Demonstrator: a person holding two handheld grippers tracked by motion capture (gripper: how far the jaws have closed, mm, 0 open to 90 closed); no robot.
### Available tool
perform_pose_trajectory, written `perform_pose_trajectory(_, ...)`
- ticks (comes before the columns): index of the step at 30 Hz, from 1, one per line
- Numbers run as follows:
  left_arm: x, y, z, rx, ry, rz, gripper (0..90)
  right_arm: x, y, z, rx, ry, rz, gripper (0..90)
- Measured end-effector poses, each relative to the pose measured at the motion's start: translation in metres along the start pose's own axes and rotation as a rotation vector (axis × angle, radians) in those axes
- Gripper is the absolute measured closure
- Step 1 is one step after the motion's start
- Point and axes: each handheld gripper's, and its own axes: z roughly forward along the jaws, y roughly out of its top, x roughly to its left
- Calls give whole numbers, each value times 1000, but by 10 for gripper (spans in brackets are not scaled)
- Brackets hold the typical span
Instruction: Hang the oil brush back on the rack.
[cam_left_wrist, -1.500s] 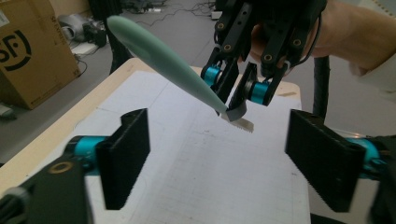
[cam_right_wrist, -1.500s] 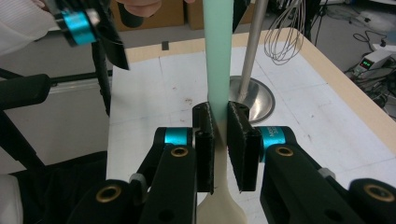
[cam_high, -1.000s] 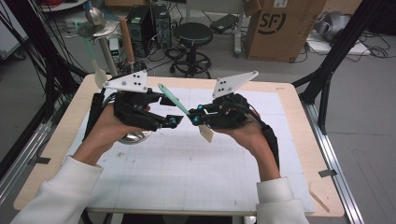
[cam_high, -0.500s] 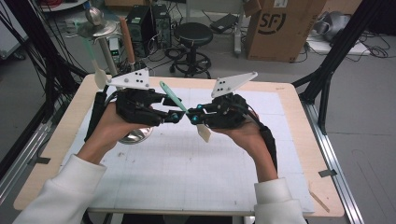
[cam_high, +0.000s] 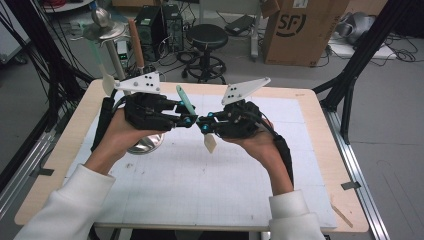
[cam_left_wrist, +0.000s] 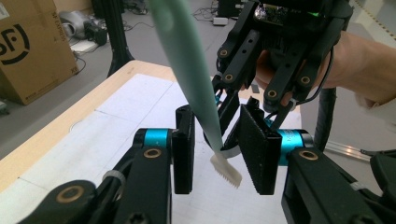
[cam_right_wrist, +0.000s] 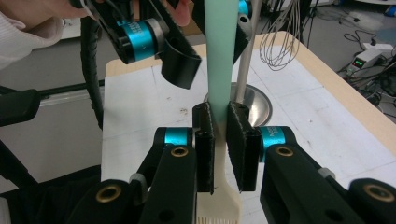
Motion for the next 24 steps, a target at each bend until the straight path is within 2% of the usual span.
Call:
perform_pose_trajectory(1, 0, 0, 0, -2, 2, 0, 678, 0, 0, 0, 3, -14, 3, 813)
perform_pose_trajectory(3, 0, 0, -1, -5, 1, 0, 697, 0, 1, 1, -1, 1, -8, 813)
perform_pose_trajectory(4, 0, 0, -1, -4, 1, -1, 701, 1, 1, 1, 2, -8, 4, 813)
perform_pose_trajectory(5, 1, 0, -1, -3, -1, 2, 706, 1, 1, 2, -3, -1, -8, 814)
perform_pose_trajectory(11, 1, 0, -2, -8, 9, 6, 775, 3, 3, 5, 0, -4, -1, 814)
perform_pose_trajectory(14, 1, 1, -3, -17, -9, -8, 800, 3, 5, 6, -1, -10, -10, 814)
perform_pose_trajectory(21, 0, 2, -6, -4, -36, 26, 831, 5, 4, 6, -10, 16, -19, 799)
perform_pose_trajectory(24, 0, 1, -8, 25, -33, 50, 836, 4, 2, 3, -39, 35, -21, 698)
